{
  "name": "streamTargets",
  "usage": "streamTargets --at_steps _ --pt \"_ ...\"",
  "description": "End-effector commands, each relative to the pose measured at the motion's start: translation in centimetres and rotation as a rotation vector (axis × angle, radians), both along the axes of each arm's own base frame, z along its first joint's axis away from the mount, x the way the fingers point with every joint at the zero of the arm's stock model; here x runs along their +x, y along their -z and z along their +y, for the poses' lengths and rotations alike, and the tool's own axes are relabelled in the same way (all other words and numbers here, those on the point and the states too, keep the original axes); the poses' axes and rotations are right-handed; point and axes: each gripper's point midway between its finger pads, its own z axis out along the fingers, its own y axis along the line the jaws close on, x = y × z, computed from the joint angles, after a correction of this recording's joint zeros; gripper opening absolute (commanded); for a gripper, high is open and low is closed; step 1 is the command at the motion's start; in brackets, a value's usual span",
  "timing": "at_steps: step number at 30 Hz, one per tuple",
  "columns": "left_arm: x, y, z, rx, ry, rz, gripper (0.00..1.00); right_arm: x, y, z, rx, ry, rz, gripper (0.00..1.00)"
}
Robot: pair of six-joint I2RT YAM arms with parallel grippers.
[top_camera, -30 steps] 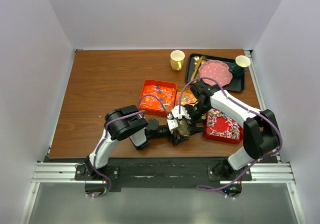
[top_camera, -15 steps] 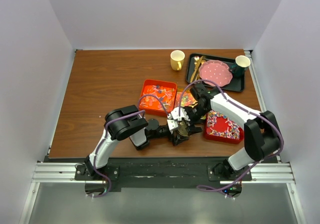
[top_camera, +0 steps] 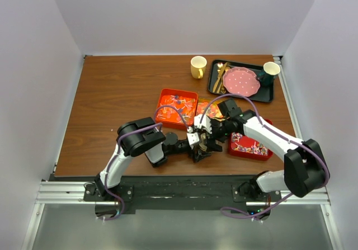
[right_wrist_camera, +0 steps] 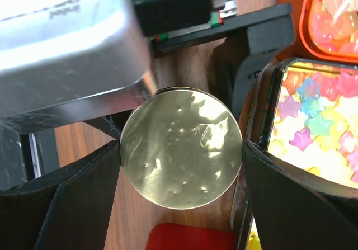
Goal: Pack the candies
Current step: Screw the bottle lid onto the packing bottle.
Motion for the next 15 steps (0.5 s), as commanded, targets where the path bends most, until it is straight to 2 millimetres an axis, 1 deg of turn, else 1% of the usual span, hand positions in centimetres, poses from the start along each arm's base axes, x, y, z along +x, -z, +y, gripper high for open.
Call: streamTargets --at_steps 1,2,3,4,5,6,7,9,10,12,13,14,15 --pt "-1.8 4.6 1.9 0.151 0.017 0.206 0.24 -2.7 2.1 -2.1 -0.11 0.104 0.158 0.67" --pt "-2.3 4.1 1.9 0.144 0.025 0.228 0.36 -2.6 2.2 -2.4 -0.12 0.09 0.139 0.67" --pt "-2.7 3.4 2.1 0.135 0.036 0.225 0.63 -2.5 2.2 -2.4 -0.124 0.083 0.131 0.67" --pt "-3.3 2.1 2.8 0.131 0.046 0.213 0.74 -2.6 2.2 -2.5 -0.125 0.077 0.122 0.67" --pt "-3.5 1.6 3.2 0.138 0.06 0.186 1.0 -2.4 2.1 -2.5 -0.122 0.068 0.106 0.67" --pt "-4.1 1.4 3.9 0.156 0.067 0.181 1.0 -2.4 2.1 -2.5 -0.117 0.069 0.101 0.68" --pt "-4.2 0.2 4.2 0.165 0.069 0.171 1.0 -2.5 2.2 -2.5 -0.114 0.069 0.102 0.68" --pt "-4.7 -0.5 5.1 0.183 0.088 0.173 1.0 -2.6 2.2 -2.3 -0.103 0.073 0.107 0.7" --pt "-5.0 -1.5 5.6 0.193 0.092 0.177 1.0 -2.6 2.1 -2.2 -0.099 0.075 0.109 0.71" --pt "-5.8 -2.0 6.5 0.213 0.115 0.165 1.0 -2.3 2.1 -2.1 -0.095 0.097 0.102 0.73" --pt "-6.1 -3.1 6.8 0.214 0.117 0.164 1.0 -2.3 2.1 -2.1 -0.093 0.103 0.102 0.75" --pt "-5.9 -3.4 7.1 0.224 0.117 0.122 1.0 -2.3 1.5 -1.9 -0.073 0.102 0.093 0.84" --pt "-6.0 -3.9 7.4 0.223 0.116 0.113 1.0 -2.3 0.8 -1.5 -0.045 0.09 0.082 0.99"
